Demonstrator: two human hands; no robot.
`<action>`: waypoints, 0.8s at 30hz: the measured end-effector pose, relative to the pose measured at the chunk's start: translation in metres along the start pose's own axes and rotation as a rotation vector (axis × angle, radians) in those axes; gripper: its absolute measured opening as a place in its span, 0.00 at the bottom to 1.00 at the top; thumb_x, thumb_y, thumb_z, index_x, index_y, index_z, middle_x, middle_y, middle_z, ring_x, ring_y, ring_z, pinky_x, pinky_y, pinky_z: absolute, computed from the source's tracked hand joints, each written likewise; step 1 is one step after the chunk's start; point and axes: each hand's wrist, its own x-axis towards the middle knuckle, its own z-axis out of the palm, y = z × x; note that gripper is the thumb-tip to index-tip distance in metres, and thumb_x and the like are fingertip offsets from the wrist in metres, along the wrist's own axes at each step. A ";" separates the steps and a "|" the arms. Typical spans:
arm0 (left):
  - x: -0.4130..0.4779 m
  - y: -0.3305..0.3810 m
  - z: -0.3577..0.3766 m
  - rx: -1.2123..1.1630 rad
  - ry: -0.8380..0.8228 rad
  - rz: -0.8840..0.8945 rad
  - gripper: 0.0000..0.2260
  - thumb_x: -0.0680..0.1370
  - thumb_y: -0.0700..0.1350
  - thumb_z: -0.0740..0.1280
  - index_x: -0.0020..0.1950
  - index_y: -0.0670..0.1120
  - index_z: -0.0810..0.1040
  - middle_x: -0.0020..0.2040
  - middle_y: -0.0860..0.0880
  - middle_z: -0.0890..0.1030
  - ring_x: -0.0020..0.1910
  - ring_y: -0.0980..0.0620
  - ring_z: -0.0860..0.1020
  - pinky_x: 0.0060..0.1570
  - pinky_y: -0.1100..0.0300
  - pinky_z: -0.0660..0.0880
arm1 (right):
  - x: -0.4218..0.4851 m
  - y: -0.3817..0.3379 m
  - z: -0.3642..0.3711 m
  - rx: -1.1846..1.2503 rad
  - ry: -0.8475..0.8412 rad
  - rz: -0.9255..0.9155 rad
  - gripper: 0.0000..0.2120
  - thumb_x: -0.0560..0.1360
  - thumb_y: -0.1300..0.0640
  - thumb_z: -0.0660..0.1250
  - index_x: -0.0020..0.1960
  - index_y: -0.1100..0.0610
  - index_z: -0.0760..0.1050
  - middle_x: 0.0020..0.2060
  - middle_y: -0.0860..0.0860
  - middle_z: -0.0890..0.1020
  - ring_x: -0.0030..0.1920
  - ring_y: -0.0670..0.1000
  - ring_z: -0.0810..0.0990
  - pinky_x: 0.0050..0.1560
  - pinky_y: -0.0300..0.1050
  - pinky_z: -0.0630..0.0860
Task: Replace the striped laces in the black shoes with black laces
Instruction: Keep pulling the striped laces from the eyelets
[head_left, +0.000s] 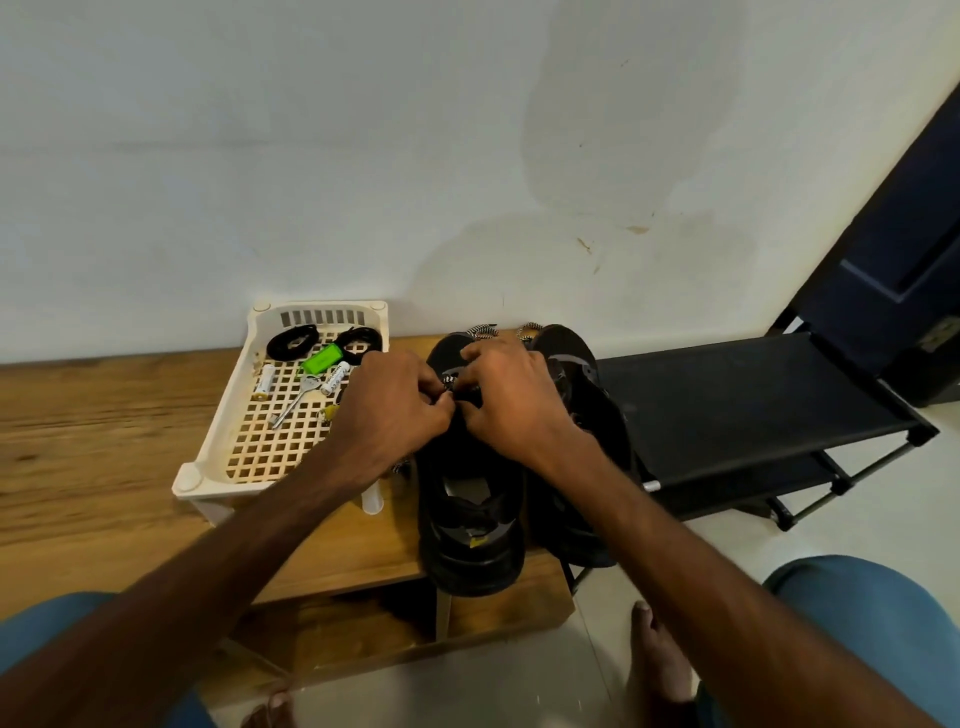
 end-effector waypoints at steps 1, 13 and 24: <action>0.000 -0.001 -0.001 -0.006 0.001 -0.008 0.08 0.74 0.49 0.74 0.51 0.49 0.88 0.39 0.52 0.86 0.35 0.57 0.81 0.42 0.57 0.81 | 0.002 -0.002 0.003 0.006 -0.006 0.019 0.11 0.77 0.54 0.71 0.58 0.54 0.85 0.64 0.53 0.80 0.70 0.55 0.71 0.68 0.56 0.69; -0.001 0.015 0.002 0.164 0.046 -0.049 0.09 0.75 0.51 0.72 0.51 0.50 0.87 0.44 0.50 0.85 0.45 0.49 0.83 0.48 0.52 0.82 | 0.000 -0.004 0.014 0.223 0.016 0.033 0.08 0.73 0.63 0.72 0.51 0.62 0.87 0.60 0.55 0.82 0.62 0.54 0.78 0.58 0.49 0.79; 0.000 0.010 -0.001 0.122 0.016 -0.061 0.07 0.74 0.49 0.74 0.50 0.50 0.87 0.44 0.50 0.85 0.44 0.50 0.83 0.48 0.50 0.82 | 0.001 0.015 -0.036 0.344 0.180 0.135 0.03 0.73 0.54 0.75 0.43 0.49 0.88 0.39 0.39 0.85 0.40 0.36 0.82 0.43 0.29 0.75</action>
